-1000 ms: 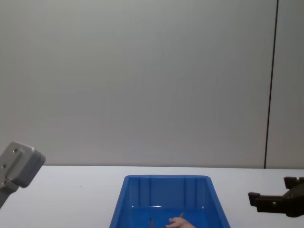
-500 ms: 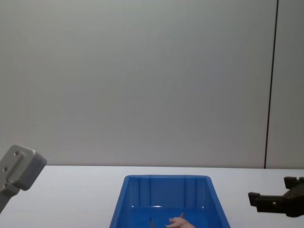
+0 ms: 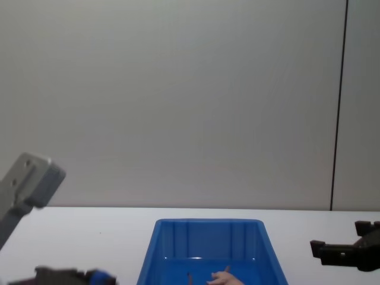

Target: Pick up the two dolls from the table and place them into the box.

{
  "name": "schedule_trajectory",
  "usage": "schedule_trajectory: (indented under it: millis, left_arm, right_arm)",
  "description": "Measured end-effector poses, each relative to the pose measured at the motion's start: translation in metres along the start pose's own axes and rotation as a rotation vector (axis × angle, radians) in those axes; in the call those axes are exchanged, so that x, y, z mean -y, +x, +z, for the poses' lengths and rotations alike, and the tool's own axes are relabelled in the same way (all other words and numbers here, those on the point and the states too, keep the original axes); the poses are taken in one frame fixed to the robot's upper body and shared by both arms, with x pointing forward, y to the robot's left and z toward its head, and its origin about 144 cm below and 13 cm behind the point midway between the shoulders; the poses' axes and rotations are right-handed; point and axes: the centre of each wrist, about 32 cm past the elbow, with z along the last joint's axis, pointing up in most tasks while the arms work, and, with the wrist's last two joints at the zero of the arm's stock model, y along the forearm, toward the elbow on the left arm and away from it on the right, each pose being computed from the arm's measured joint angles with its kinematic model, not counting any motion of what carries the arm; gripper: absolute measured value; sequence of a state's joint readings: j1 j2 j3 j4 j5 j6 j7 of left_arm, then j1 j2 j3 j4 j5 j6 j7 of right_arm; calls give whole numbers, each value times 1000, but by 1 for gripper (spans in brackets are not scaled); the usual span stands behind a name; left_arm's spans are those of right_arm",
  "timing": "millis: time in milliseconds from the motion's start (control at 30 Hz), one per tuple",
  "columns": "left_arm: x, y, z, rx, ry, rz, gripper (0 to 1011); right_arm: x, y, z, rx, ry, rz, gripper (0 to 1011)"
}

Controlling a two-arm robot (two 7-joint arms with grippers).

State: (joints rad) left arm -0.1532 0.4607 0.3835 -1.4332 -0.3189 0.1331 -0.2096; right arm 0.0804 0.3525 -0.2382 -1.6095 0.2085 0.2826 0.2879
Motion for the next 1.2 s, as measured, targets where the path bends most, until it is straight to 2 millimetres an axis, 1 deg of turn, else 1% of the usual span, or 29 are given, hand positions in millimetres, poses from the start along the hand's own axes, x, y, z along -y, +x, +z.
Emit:
schedule_trajectory:
  millis: [33, 100, 167, 267, 300, 400, 600, 733, 867, 900, 933, 1033, 1133, 1200]
  left_arm:
    - [1, 0, 5, 9, -15, -2, 243]
    - [2, 0, 7, 15, -23, -4, 235]
    - [5, 1, 18, 35, -54, -10, 222]
    - [9, 1, 29, 56, -86, -19, 206]
    - [9, 1, 29, 56, -86, -19, 204]
    - [14, 0, 41, 77, -123, -33, 187]
    - [24, -6, 57, 97, -173, -66, 165]
    - [32, -11, 63, 100, -195, -92, 165]
    - [40, -17, 68, 101, -213, -119, 263]
    - [43, -19, 70, 101, -221, -131, 317]
    - [45, -20, 71, 101, -225, -136, 317]
    - [50, -24, 73, 98, -237, -153, 435]
    - [54, -27, 75, 98, -248, -167, 515]
    - [56, -29, 76, 98, -254, -172, 599]
  right_arm:
    - [0, 0, 0, 0, 0, 0, 1001]
    - [0, 0, 0, 0, 0, 0, 1001]
    - [0, 0, 0, 0, 0, 0, 1001]
    - [0, 0, 0, 0, 0, 0, 1001]
    - [0, 0, 0, 0, 0, 0, 1001]
    - [0, 0, 0, 0, 0, 0, 1001]
    - [0, 0, 0, 0, 0, 0, 1001]
    - [0, 0, 0, 0, 0, 0, 1001]
    - [0, 0, 0, 0, 0, 0, 1001]
    - [0, 0, 0, 0, 0, 0, 1001]
    - [0, 0, 0, 0, 0, 0, 1001]
    - [0, 0, 0, 0, 0, 0, 1001]
    - [0, 0, 0, 0, 0, 0, 1001]
    - [0, 0, 0, 0, 0, 0, 1001]
